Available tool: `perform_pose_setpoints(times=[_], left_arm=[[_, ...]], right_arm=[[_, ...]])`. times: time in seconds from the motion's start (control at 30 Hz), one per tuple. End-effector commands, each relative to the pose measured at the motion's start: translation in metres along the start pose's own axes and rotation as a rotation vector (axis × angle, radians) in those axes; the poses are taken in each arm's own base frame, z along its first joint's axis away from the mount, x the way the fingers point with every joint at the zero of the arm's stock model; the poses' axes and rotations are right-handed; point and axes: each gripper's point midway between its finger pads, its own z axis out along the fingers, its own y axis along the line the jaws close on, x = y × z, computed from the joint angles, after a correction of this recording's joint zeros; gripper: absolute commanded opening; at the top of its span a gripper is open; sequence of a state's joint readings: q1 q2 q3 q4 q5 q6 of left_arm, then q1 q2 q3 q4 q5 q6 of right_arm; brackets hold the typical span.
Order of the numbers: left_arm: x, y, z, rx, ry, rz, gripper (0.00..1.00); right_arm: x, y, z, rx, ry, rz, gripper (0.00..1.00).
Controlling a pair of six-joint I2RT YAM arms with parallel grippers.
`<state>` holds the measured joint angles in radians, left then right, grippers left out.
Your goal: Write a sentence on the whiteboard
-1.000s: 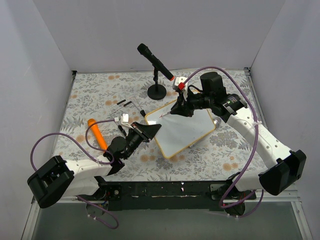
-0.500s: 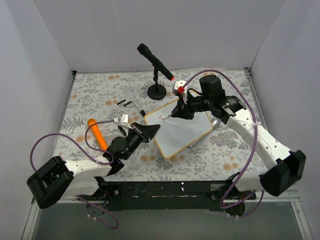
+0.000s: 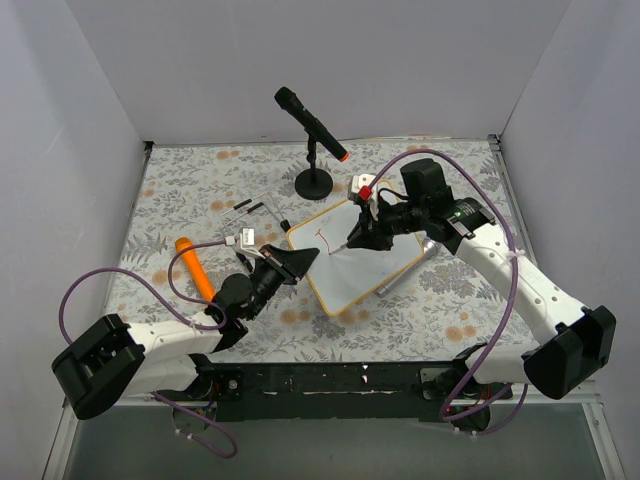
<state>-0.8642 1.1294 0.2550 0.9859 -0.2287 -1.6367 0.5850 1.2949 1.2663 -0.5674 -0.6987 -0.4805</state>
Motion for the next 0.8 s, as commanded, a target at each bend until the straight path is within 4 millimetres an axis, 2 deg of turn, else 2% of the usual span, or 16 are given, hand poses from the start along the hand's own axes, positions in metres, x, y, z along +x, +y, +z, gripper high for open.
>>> perform_pose_setpoints(times=[0.0, 0.07, 0.2, 0.27, 0.3, 0.33, 0.4, 0.47, 0.5, 0.63, 0.77], left_arm=[[-0.036, -0.059, -0.002, 0.188, -0.113, -0.076, 0.00], [-0.035, -0.059, -0.002, 0.189, -0.110, -0.075, 0.00], [-0.033, -0.057, -0.002, 0.187, -0.104, -0.071, 0.00], [-0.031, -0.054, -0.002, 0.180, -0.099, -0.065, 0.00], [-0.030, -0.050, -0.004, 0.173, -0.101, -0.061, 0.00], [-0.030, -0.050, -0.005, 0.174, -0.102, -0.059, 0.00], [-0.030, -0.044, -0.010, 0.164, -0.104, -0.046, 0.00], [-0.030, -0.041, -0.014, 0.161, -0.108, -0.028, 0.00], [-0.033, -0.043, -0.017, 0.172, -0.118, -0.010, 0.00], [-0.030, -0.039, -0.030, 0.206, -0.110, 0.075, 0.00], [-0.030, -0.043, -0.039, 0.266, -0.080, 0.103, 0.00]], right_arm=[[0.002, 0.014, -0.003, -0.055, -0.009, -0.010, 0.01], [0.000, 0.015, -0.001, -0.070, -0.017, -0.003, 0.01], [-0.017, 0.015, 0.000, -0.100, -0.054, 0.015, 0.01], [-0.038, 0.014, -0.003, -0.121, -0.091, -0.005, 0.01], [-0.041, 0.012, -0.007, -0.123, -0.094, 0.004, 0.01], [-0.057, 0.011, -0.012, -0.132, -0.125, -0.016, 0.01], [-0.066, 0.002, -0.025, -0.116, -0.154, -0.007, 0.01], [-0.075, 0.003, -0.037, -0.123, -0.193, -0.013, 0.01], [-0.074, -0.002, -0.043, -0.110, -0.203, -0.008, 0.01], [-0.073, 0.009, -0.057, -0.102, -0.224, -0.043, 0.01], [-0.061, 0.011, -0.055, -0.086, -0.202, -0.049, 0.01]])
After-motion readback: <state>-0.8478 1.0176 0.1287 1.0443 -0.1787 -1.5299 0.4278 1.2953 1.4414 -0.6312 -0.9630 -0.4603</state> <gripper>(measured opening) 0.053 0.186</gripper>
